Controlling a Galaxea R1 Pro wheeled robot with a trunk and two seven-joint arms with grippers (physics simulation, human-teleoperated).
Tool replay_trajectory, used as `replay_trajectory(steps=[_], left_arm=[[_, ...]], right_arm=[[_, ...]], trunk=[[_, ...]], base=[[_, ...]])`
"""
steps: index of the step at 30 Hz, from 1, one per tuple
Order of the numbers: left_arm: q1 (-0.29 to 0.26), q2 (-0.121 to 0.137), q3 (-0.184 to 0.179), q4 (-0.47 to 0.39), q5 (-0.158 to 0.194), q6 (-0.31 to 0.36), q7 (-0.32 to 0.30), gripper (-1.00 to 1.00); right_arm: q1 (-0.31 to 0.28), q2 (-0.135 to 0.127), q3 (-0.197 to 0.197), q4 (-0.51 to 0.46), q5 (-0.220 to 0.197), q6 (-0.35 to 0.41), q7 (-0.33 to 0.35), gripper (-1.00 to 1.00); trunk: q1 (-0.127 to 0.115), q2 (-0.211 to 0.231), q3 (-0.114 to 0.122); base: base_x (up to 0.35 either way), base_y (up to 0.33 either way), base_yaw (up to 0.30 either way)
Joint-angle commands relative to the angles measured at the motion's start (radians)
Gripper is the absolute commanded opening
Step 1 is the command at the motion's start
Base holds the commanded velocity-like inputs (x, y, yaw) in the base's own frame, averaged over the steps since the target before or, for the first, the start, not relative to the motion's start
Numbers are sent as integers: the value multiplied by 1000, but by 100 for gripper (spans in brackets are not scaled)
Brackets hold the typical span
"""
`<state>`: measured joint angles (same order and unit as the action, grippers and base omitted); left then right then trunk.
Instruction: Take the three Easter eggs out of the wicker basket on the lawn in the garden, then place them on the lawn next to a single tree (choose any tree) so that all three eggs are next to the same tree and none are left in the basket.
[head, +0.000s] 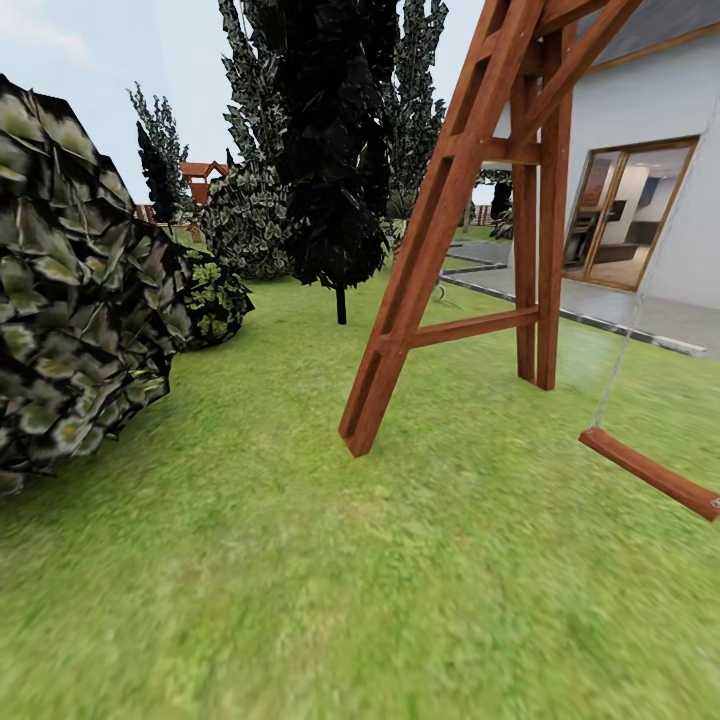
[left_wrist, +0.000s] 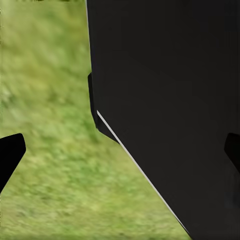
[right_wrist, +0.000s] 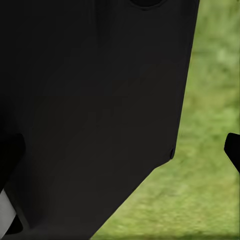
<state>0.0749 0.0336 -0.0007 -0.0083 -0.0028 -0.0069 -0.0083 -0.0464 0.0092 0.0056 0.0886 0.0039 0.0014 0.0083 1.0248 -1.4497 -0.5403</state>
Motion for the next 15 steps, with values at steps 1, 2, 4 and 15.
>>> replay_trajectory(steps=[1,2,4,15], left_arm=[[0,0,0,-1,0,-1,-1,100],[0,0,0,-1,0,-1,-1,100],[0,0,1,-1,0,-1,-1,100],[0,0,-3,-1,0,-1,-1,100]], right_arm=[[-1,0,1,2,0,0,1,100],[-1,0,1,2,1,0,1,100],[-1,0,1,2,1,0,1,100],[-1,2,-2,0,-7,-7,-4,100]], trunk=[[0,0,-1],[0,0,-1],[0,0,-1],[0,0,-1]], base=[[187,0,0],[236,0,0],[286,0,0],[34,0,0]])
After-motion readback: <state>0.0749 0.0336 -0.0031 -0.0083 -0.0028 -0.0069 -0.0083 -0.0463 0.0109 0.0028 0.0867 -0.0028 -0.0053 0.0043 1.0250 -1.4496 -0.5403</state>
